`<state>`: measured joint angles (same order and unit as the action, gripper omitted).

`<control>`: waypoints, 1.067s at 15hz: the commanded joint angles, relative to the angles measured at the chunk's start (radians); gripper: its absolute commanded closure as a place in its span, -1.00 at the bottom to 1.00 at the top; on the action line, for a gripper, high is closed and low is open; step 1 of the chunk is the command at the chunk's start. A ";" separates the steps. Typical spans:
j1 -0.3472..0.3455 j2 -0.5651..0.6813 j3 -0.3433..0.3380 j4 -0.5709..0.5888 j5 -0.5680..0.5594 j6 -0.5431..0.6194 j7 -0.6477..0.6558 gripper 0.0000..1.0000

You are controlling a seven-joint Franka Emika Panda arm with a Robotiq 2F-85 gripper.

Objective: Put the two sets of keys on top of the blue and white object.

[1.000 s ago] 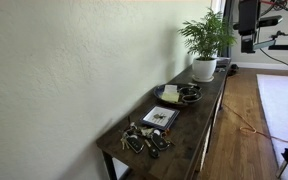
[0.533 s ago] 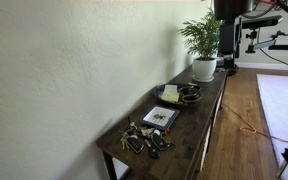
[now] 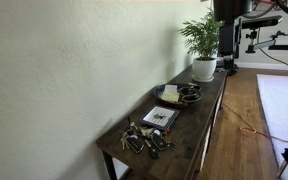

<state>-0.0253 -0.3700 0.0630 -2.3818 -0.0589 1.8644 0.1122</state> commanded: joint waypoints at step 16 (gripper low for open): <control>0.010 0.209 -0.002 -0.006 -0.010 0.360 0.100 -1.00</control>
<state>-0.0255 -0.1770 0.0629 -2.3819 -0.0594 2.1768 0.1686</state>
